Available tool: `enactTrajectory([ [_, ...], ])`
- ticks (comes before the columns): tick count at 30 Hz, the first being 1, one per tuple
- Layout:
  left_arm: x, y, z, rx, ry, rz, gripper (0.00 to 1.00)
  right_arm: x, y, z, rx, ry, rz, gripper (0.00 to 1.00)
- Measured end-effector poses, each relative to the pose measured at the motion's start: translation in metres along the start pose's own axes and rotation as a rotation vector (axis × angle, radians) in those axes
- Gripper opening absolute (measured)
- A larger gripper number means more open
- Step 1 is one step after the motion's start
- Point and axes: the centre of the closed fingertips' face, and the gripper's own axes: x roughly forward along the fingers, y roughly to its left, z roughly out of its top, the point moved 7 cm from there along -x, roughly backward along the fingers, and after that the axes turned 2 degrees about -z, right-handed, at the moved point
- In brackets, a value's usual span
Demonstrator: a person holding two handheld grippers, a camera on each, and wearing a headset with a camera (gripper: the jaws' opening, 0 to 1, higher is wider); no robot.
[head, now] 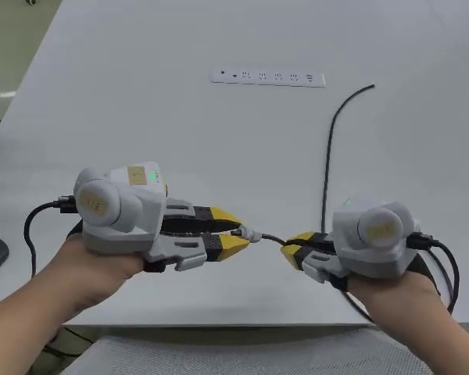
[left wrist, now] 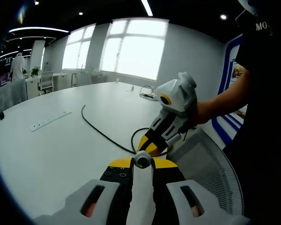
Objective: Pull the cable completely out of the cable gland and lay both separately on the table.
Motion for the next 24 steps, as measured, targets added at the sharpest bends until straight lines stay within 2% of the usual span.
enactTrajectory([
  [8,0.001,-0.002,0.000,-0.002,0.003,-0.002,0.15,0.000,0.002,-0.003,-0.035,-0.009,0.009,0.03],
  [13,0.003,-0.002,0.000,-0.001,0.008,-0.010,0.15,-0.001,0.000,-0.003,-0.090,-0.014,0.012,0.04],
  [17,0.004,-0.002,0.000,0.002,0.012,-0.009,0.15,-0.004,0.002,0.000,-0.158,-0.031,0.008,0.12],
  [19,0.004,-0.001,-0.001,0.000,0.012,-0.011,0.15,-0.007,0.004,0.005,-0.206,-0.050,0.006,0.15],
  [22,0.003,-0.001,-0.001,-0.003,0.014,-0.011,0.15,-0.011,0.017,0.016,-0.391,-0.072,0.013,0.17],
  [24,0.003,0.000,-0.001,-0.009,0.013,-0.011,0.15,-0.011,0.028,0.021,-0.457,-0.080,0.022,0.17],
])
